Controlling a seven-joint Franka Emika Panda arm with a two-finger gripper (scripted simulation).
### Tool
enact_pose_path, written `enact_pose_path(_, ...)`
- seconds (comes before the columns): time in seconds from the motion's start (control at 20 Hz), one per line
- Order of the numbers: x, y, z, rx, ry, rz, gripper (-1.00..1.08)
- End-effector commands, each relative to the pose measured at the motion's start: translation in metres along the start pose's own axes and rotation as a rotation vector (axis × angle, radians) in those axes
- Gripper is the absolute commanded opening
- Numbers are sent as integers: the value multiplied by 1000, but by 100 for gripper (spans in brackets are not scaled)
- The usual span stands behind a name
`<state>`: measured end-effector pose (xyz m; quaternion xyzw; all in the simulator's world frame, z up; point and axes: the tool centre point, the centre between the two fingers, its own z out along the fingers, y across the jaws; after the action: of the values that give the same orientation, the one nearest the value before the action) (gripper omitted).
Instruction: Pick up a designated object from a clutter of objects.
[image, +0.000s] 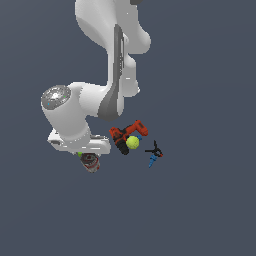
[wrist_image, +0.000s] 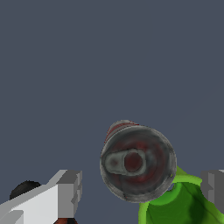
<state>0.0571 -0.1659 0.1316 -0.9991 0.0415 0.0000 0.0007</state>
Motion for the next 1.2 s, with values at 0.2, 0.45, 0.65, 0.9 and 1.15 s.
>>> enact_pose_path(0.2, 0, 2, 5, -1, -1, 0, 100)
enact_pose_path(0.45, 0, 2, 23, -1, -1, 0, 100)
enact_pose_path(0.65, -1, 3, 44, -1, 0, 0, 100)
enact_pose_path(0.9, 0, 3, 54, -1, 0, 0, 100)
enact_pose_path(1.15, 0, 3, 54, -1, 0, 0, -100)
